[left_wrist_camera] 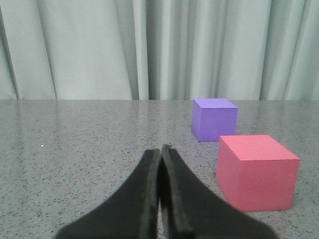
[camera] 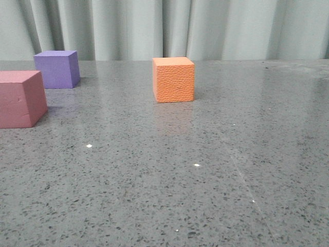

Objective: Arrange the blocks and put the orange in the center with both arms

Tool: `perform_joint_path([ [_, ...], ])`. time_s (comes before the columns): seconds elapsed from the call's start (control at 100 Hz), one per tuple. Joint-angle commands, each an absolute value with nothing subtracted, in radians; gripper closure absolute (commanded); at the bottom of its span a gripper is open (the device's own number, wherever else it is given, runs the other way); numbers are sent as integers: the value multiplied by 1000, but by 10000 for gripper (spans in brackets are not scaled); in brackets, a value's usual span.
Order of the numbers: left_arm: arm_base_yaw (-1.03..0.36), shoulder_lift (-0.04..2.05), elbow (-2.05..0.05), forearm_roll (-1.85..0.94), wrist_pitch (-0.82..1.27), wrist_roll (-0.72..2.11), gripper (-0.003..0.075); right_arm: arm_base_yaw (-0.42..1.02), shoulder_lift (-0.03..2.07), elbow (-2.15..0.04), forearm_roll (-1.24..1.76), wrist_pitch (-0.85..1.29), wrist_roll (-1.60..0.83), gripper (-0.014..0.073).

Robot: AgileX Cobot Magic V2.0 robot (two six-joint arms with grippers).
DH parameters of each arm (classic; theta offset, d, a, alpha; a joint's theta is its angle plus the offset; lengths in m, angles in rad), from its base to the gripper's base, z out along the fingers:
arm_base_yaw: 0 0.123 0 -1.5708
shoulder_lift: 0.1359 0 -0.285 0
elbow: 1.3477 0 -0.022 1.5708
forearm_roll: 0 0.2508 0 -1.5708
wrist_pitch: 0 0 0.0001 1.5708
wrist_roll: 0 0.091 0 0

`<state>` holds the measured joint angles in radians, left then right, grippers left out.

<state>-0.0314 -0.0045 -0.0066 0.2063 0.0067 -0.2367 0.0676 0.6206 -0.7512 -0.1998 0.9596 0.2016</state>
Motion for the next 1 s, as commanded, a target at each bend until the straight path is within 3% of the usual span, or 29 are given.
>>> perform_joint_path([
  [0.0, -29, -36, 50, 199, -69, -237, 739, 62, 616, -777, -213, 934, 194, 529],
  [0.03, -29, -36, 50, 199, -69, -237, 739, 62, 616, -777, -213, 941, 194, 625],
  [0.06, -29, -36, 50, 199, -69, -237, 739, 62, 616, -777, -212, 945, 196, 666],
  [0.68, -29, -36, 50, 199, -69, -237, 739, 63, 616, -773, -219, 934, 194, 661],
  [0.77, -29, -36, 50, 199, -69, -237, 739, 63, 606, -748, -221, 828, 194, 661],
  [0.99, -29, -36, 50, 199, -69, -237, 739, 63, 430, -515, -192, 304, 194, 661],
])
